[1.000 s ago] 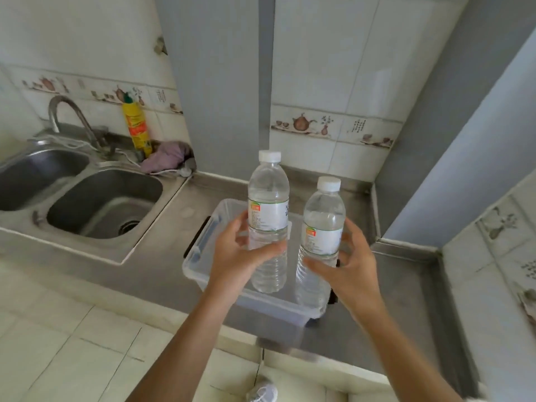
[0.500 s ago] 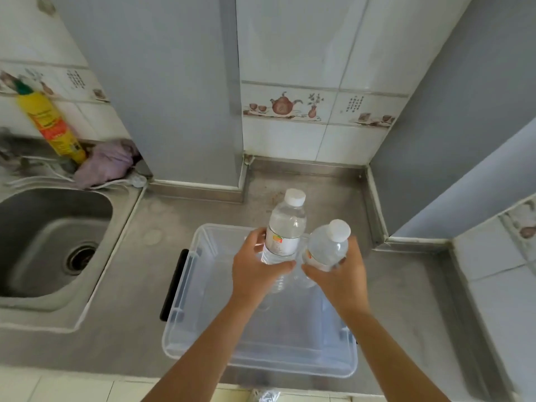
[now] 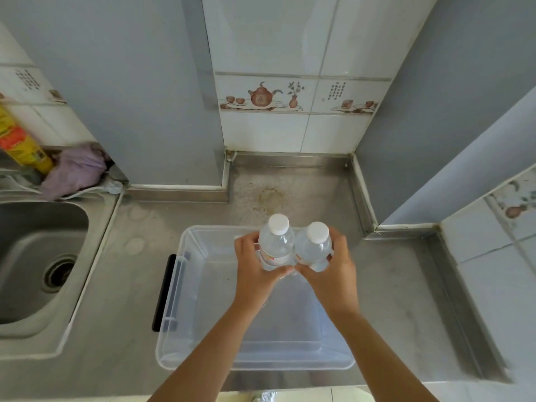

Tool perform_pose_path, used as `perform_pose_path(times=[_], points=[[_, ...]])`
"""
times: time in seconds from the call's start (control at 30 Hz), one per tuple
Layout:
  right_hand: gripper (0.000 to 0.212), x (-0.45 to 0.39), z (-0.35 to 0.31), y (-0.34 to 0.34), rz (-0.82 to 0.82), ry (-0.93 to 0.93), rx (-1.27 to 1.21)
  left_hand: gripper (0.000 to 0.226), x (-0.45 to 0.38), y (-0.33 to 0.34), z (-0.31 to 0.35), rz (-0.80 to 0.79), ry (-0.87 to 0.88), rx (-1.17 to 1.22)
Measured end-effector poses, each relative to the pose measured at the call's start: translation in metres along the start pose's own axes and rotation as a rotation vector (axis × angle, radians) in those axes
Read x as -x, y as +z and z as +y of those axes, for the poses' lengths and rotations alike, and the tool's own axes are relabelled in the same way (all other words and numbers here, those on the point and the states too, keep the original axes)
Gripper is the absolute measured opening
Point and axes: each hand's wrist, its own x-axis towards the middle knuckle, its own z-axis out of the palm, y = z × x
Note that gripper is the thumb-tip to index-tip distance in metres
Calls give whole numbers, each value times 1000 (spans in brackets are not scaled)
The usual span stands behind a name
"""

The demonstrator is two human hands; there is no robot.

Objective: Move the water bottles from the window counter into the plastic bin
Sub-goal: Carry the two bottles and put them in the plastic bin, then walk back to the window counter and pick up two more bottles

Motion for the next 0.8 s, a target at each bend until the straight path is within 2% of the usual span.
perform_pose_path(times=[0.23,0.4,0.57,0.7,0.8], points=[[77,4,-1,-35,25,-49,-32,91,7,-4,27,22,42,78],[64,21,-11,-66,123,-109,101,83,14,-11,55,29,236,-40],[54,67,-10,-110,233,-158,264,75,37,0,94,6,574,-311],[50,125,7,-156,343,-115,410,64,84,23,120,-178,774,-419],[49,177,23,-191,417,-46,448,65,132,45,129,-330,870,-564]])
